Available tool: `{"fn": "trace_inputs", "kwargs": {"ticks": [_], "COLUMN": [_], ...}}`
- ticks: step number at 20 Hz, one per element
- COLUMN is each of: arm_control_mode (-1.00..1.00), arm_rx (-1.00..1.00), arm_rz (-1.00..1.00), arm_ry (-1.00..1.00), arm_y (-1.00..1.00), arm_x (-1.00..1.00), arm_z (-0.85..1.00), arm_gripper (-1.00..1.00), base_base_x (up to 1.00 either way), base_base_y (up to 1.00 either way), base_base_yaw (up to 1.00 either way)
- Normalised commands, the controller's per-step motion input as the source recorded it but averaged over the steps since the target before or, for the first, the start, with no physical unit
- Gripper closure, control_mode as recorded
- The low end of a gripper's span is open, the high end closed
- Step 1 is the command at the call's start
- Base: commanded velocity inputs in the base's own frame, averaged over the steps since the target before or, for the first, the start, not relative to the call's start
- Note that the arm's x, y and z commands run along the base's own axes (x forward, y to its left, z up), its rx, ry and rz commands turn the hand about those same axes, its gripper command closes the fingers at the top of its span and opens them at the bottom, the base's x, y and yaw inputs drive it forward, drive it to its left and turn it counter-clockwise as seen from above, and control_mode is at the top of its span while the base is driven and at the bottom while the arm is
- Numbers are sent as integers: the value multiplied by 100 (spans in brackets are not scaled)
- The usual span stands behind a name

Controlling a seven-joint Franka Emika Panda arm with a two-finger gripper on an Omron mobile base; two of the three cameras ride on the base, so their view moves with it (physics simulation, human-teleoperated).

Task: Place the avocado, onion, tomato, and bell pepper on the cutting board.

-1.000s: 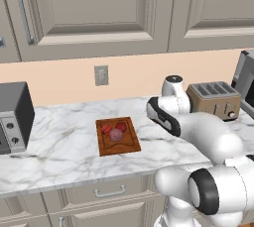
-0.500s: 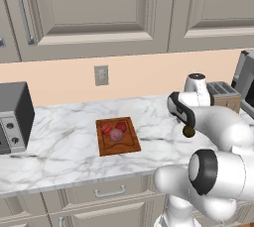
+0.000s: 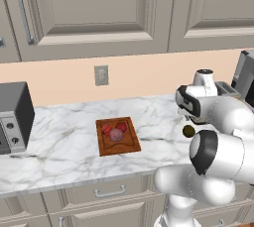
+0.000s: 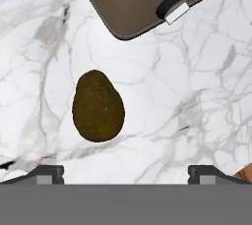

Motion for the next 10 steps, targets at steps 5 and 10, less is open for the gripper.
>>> {"fn": "trace_inputs", "kwargs": {"ticks": [5, 10], "arm_control_mode": [-100, -100], "arm_rx": [-1, 0], "arm_rz": [0, 0], "arm_ry": [-4, -7], "arm_y": [5, 1], "arm_x": [1, 0], "arm_z": [-31, -30], "arm_gripper": [-100, -100], "base_base_x": [0, 0], "base_base_y": [0, 0], "base_base_yaw": [0, 0]}}
